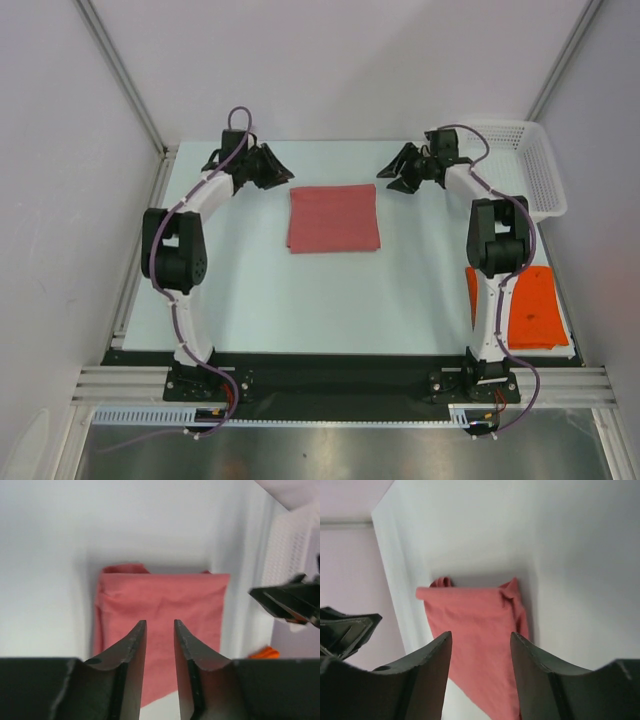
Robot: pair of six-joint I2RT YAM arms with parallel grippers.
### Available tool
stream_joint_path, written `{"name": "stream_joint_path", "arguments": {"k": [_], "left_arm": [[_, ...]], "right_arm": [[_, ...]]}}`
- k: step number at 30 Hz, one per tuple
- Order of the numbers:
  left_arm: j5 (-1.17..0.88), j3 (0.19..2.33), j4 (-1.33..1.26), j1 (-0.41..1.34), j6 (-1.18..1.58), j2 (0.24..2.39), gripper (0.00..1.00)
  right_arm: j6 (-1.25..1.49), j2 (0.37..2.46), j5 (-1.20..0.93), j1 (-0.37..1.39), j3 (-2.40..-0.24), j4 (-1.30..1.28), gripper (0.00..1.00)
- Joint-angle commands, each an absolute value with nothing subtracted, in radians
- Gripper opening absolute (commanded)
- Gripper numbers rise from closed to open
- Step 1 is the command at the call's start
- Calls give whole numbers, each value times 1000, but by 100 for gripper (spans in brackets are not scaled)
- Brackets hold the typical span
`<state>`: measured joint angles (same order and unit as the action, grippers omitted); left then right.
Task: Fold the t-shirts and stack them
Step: Fold the tshirt
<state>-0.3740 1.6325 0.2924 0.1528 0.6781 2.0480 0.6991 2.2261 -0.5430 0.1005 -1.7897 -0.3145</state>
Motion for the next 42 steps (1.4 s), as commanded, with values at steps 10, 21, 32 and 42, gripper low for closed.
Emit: {"name": "stream_joint_path", "arguments": {"k": [10,21,32,42], "left_arm": [[-687,1552,-280,268,945,2256,20],[-604,1508,-453,141,1092,2410,18],[-611,1612,-39,127,783,2189,24],[-685,1390,-112,265,832,1999,26]], "right_arm": [[1038,2406,-761,238,-1697,354,6],[1105,2563,-675,149,-1742,216,2],[732,2407,-580,87,-1999,-360,20],[797,2123,-713,199,-1596,-74,36]]}}
